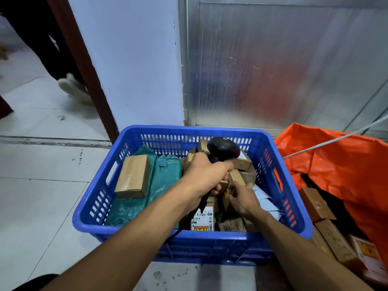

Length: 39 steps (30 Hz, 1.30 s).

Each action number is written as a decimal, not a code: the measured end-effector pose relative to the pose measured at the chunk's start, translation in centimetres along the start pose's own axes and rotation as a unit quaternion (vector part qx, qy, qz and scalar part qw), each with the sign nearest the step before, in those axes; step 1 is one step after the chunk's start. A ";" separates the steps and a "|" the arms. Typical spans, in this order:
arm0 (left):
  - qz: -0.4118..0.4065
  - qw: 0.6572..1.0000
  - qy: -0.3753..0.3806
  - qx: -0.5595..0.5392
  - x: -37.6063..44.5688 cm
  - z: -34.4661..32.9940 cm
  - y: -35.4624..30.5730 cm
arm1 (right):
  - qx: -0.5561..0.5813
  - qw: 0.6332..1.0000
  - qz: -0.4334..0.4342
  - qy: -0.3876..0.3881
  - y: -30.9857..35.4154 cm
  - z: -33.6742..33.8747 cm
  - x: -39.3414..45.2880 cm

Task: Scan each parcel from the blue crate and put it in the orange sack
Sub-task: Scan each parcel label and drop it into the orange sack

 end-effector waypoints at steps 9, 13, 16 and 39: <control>-0.011 1.000 -0.017 -0.019 -0.7 1.6 0.1 | -0.012 0.999 0.027 -0.032 1.2 2.9 -2.1; -0.014 1.000 -0.023 -0.010 -0.9 1.9 0.0 | -0.026 0.998 0.045 -0.017 1.6 4.3 -2.8; -0.016 1.000 -0.021 -0.002 -1.1 1.9 0.0 | -0.038 0.997 0.064 -0.005 2.2 5.7 -3.4; -0.047 0.999 -0.017 0.013 -2.3 1.6 -0.4 | 0.204 0.976 0.070 -0.035 8.7 18.4 -14.1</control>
Point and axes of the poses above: each hand's wrist, its own x-axis towards the middle knuckle, its own z-axis out of the back of the hand, y = z × x, the point moved 6 cm from there along x, towards the middle knuckle, and after that the axes turned 15 degrees about x, right-handed, at the moved point
